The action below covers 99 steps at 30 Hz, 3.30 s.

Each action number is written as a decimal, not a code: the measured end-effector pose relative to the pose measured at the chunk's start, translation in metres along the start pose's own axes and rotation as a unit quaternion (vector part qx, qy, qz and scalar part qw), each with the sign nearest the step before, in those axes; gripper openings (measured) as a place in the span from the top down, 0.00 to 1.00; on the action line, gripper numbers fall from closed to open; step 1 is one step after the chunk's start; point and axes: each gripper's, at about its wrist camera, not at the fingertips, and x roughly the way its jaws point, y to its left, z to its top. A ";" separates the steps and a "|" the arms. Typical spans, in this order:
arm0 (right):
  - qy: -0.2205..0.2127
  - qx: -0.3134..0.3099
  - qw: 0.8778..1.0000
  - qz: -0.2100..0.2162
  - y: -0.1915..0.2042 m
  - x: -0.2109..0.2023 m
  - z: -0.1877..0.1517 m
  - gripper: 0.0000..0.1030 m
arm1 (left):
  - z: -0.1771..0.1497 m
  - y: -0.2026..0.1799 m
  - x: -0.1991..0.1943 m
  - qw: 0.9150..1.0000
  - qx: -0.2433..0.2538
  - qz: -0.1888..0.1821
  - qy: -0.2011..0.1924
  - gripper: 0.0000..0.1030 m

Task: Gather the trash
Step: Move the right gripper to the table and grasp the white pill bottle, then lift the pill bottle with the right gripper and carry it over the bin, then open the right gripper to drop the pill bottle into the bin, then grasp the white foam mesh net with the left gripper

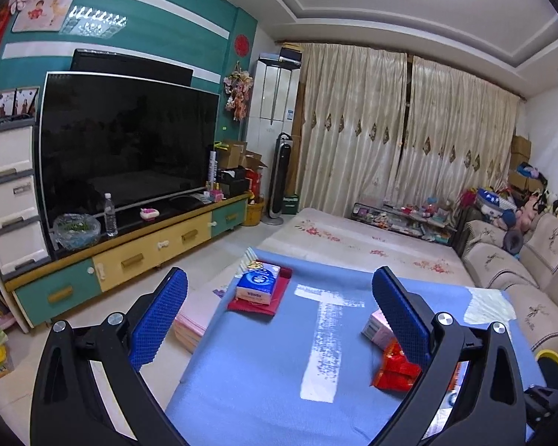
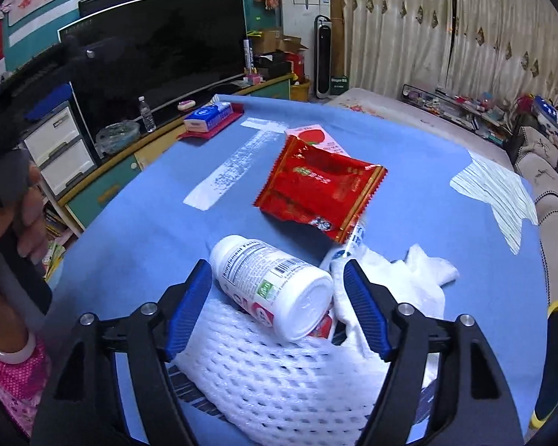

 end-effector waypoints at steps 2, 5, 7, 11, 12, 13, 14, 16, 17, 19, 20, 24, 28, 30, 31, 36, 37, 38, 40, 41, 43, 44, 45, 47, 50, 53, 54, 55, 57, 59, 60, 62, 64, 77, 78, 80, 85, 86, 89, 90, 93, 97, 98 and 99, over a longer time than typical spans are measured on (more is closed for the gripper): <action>-0.001 -0.013 1.000 0.009 0.000 0.003 0.001 0.32 | -0.001 0.002 -0.003 1.000 -0.003 -0.008 0.001 0.05; 0.005 -0.046 0.998 0.045 -0.004 0.016 0.006 0.32 | 0.000 0.002 -0.007 1.000 -0.005 -0.013 -0.003 0.05; 0.011 -0.059 0.997 0.041 -0.003 0.020 0.006 0.32 | 0.001 0.003 -0.008 1.000 -0.007 -0.013 -0.005 0.05; 0.031 -0.071 0.996 0.043 0.005 0.026 -0.002 0.39 | 0.002 0.005 -0.007 1.000 -0.010 -0.015 -0.002 0.05; 0.032 -0.073 0.996 0.048 0.007 0.026 -0.004 0.40 | 0.002 0.005 -0.008 1.000 -0.009 -0.015 -0.003 0.05; 0.033 -0.072 0.995 0.053 0.008 0.026 -0.006 0.41 | 0.002 0.005 -0.007 1.000 -0.009 -0.015 -0.003 0.05; 0.033 -0.071 0.995 0.059 0.009 0.027 -0.007 0.41 | 0.001 0.004 -0.007 1.000 -0.007 -0.015 -0.003 0.05; 0.033 -0.067 0.995 0.065 0.010 0.028 -0.009 0.41 | 0.002 0.004 -0.006 1.000 -0.005 -0.015 -0.001 0.05; 0.035 -0.066 0.995 0.067 0.011 0.030 -0.010 0.41 | 0.002 0.003 -0.006 1.000 -0.003 -0.015 0.000 0.05; 0.033 -0.064 0.995 0.069 0.014 0.030 -0.012 0.42 | 0.003 0.001 -0.006 1.000 0.002 -0.015 0.000 0.05; 0.031 -0.065 0.995 0.069 0.015 0.029 -0.013 0.44 | 0.003 0.000 -0.006 1.000 0.003 -0.015 0.001 0.05; 0.020 -0.057 0.996 0.067 0.017 0.019 -0.014 0.47 | 0.003 -0.002 -0.005 1.000 0.005 -0.015 0.003 0.05; 0.006 -0.038 0.997 0.068 0.010 0.005 -0.015 0.48 | 0.002 -0.004 -0.003 1.000 0.007 -0.017 0.006 0.05; 0.000 -0.027 0.997 0.068 0.004 -0.005 -0.016 0.49 | 0.002 -0.006 -0.003 1.000 0.009 -0.018 0.007 0.05; -0.003 -0.023 0.998 0.066 0.001 -0.010 -0.017 0.49 | 0.001 -0.007 -0.003 1.000 0.010 -0.018 0.006 0.05; -0.025 0.003 0.998 0.050 -0.018 -0.037 -0.022 0.50 | -0.002 -0.013 -0.001 0.999 0.019 -0.024 0.009 0.05; -0.029 0.008 0.998 0.046 -0.022 -0.041 -0.023 0.50 | -0.003 -0.014 -0.001 0.999 0.022 -0.025 0.010 0.05; -0.032 0.014 0.998 0.044 -0.027 -0.046 -0.025 0.51 | -0.003 -0.016 -0.001 0.999 0.024 -0.027 0.010 0.05; -0.042 0.027 0.998 0.035 -0.038 -0.057 -0.028 0.51 | -0.004 -0.019 0.000 0.999 0.028 -0.033 0.012 0.05; -0.048 0.034 0.998 0.030 -0.046 -0.063 -0.029 0.51 | -0.005 -0.021 0.001 0.999 0.030 -0.035 0.013 0.05; -0.056 0.043 0.997 0.021 -0.054 -0.071 -0.030 0.51 | -0.006 -0.024 0.002 0.999 0.035 -0.040 0.013 0.05; -0.061 0.047 0.997 0.015 -0.060 -0.075 -0.031 0.51 | -0.008 -0.026 0.002 0.998 0.038 -0.044 0.013 0.05; -0.067 0.053 0.996 0.008 -0.067 -0.080 -0.031 0.51 | -0.008 -0.028 0.002 0.998 0.040 -0.046 0.013 0.05; -0.075 0.066 0.995 -0.002 -0.081 -0.088 -0.033 0.51 | -0.010 -0.032 0.004 0.998 0.044 -0.053 0.014 0.05; -0.083 0.083 0.993 -0.013 -0.099 -0.095 -0.035 0.51 | -0.015 -0.042 0.009 0.996 0.050 -0.068 0.031 0.05; -0.089 0.101 0.991 -0.020 -0.120 -0.103 -0.039 0.51 | -0.018 -0.056 0.010 0.994 0.063 -0.077 0.041 0.05; -0.092 0.105 0.990 -0.024 -0.127 -0.106 -0.041 0.51 | -0.019 -0.060 0.010 0.994 0.068 -0.080 0.041 0.05; -0.096 0.110 0.989 -0.028 -0.134 -0.109 -0.042 0.51 | -0.020 -0.065 0.008 0.993 0.074 -0.083 0.041 0.05; -0.101 0.117 0.987 -0.033 -0.145 -0.115 -0.045 0.51 | -0.020 -0.075 0.004 0.992 0.085 -0.089 0.039 0.05; -0.106 0.126 0.985 -0.043 -0.160 -0.121 -0.049 0.51 | -0.020 -0.085 0.000 0.990 0.093 -0.096 0.040 0.05; -0.107 0.130 0.984 -0.047 -0.166 -0.123 -0.051 0.51 | -0.020 -0.090 -0.002 0.989 0.096 -0.101 0.043 0.05; -0.111 0.140 0.982 -0.057 -0.180 -0.129 -0.056 0.51 | -0.019 -0.100 -0.004 0.988 0.100 -0.108 0.051 0.05; -0.114 0.153 0.979 -0.076 -0.201 -0.136 -0.064 0.51 | -0.018 -0.110 -0.006 0.986 0.101 -0.116 0.060 0.05; -0.061 0.271 0.934 -0.224 -0.341 -0.128 -0.139 0.51 | -0.036 -0.171 -0.016 0.975 0.127 -0.158 0.091 0.05; -0.057 0.277 0.932 -0.228 -0.347 -0.125 -0.144 0.51 | -0.037 -0.176 -0.016 0.974 0.130 -0.161 0.094 0.05; -0.046 0.288 0.926 -0.238 -0.359 -0.115 -0.151 0.50 | -0.040 -0.183 -0.016 0.972 0.134 -0.165 0.100 0.05; -0.031 0.311 0.915 -0.254 -0.374 -0.104 -0.164 0.49 | -0.045 -0.196 -0.016 0.968 0.146 -0.175 0.109 0.05; -0.032 0.312 0.915 -0.255 -0.373 -0.106 -0.165 0.49 | -0.045 -0.197 -0.015 0.967 0.146 -0.177 0.111 0.05; -0.045 0.310 0.912 -0.264 -0.364 -0.115 -0.165 0.46 | -0.047 -0.197 -0.017 0.966 0.149 -0.180 0.113 0.05; -0.047 0.309 0.912 -0.265 -0.361 -0.118 -0.164 0.45 | -0.047 -0.196 -0.019 0.965 0.148 -0.182 0.116 0.05; -0.055 0.304 0.914 -0.264 -0.347 -0.127 -0.165 0.43 | -0.052 -0.189 -0.025 0.962 0.145 -0.191 0.128 0.05; -0.066 0.298 0.918 -0.252 -0.331 -0.135 -0.167 0.36 | -0.064 -0.177 -0.034 0.955 0.152 -0.201 0.156 0.05; -0.066 0.296 0.919 -0.250 -0.327 -0.136 -0.167 0.36 | -0.071 -0.173 -0.036 0.949 0.159 -0.209 0.172 0.05; -0.066 0.293 0.921 -0.247 -0.323 -0.136 -0.166 0.36 | -0.076 -0.171 -0.037 0.945 0.164 -0.217 0.183 0.05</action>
